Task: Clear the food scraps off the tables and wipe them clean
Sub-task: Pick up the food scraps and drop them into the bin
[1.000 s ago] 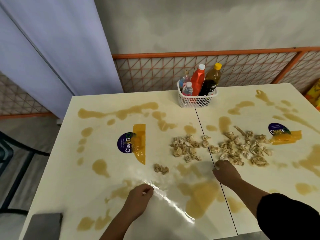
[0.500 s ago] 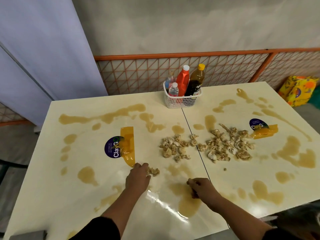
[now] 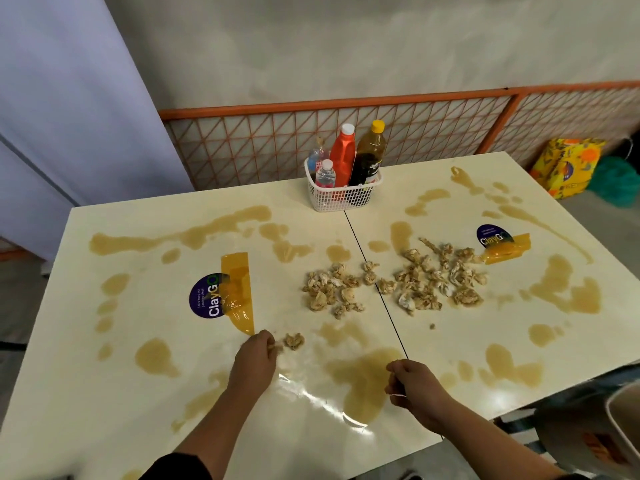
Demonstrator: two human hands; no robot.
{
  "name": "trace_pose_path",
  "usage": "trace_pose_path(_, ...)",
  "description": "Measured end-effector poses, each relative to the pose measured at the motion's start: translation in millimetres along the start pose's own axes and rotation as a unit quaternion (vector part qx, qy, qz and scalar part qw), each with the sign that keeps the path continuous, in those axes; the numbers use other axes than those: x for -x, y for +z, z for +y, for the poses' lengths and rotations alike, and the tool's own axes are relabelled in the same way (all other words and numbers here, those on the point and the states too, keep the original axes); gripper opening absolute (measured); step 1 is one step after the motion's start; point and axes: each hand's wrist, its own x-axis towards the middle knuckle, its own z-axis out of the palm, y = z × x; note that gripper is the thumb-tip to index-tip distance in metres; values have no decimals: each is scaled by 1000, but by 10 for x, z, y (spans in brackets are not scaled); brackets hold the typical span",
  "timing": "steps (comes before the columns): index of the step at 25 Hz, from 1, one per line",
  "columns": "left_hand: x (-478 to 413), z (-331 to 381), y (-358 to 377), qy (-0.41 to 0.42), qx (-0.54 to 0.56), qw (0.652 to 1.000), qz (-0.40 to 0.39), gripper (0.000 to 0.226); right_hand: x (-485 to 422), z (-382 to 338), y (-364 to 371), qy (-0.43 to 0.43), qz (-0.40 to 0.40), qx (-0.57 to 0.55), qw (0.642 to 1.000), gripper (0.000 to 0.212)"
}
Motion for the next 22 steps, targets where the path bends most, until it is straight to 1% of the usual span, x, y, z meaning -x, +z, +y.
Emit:
trace_pose_path(3,161,54,-84,-54,117,991,36,23,5,-4,2,41,18,-70,997,27)
trace_pose_path(6,358,170,-136,-90,201,975,30,17,34,-71,28,58,21,-151,987,16)
trace_pose_path(7,436,239,-139,-97,224,969,26,15,54,-100,38,59,11,-172,983,16)
trace_pose_path(9,622,448,-139,-89,254,963,18,12,89,-140,64,57,-24,-196,979,21)
trace_pose_path(11,829,798,-100,-49,267,962,8,12,188,-163,89,59,-65,-209,974,15)
trace_pose_path(12,930,994,-57,-22,265,964,0,13,240,-160,108,63,-84,-219,970,10)
trace_pose_path(14,1101,1366,97,37,246,968,-19,17,347,-136,108,71,-127,-248,958,12)
trace_pose_path(15,1170,1545,195,61,232,970,-30,20,402,-122,84,74,-154,-261,950,15)
trace_pose_path(17,1279,1825,386,93,185,977,-40,21,497,-100,8,81,-199,-295,931,32)
trace_pose_path(18,1339,1960,488,102,154,982,-41,20,517,-55,-87,86,-206,-323,920,38)
trace_pose_path(20,1496,2291,691,124,91,987,-45,19,531,71,-416,89,-187,-367,907,36)
trace_pose_path(22,1632,2578,864,157,66,982,-81,20,511,191,-799,81,-155,-366,914,33)
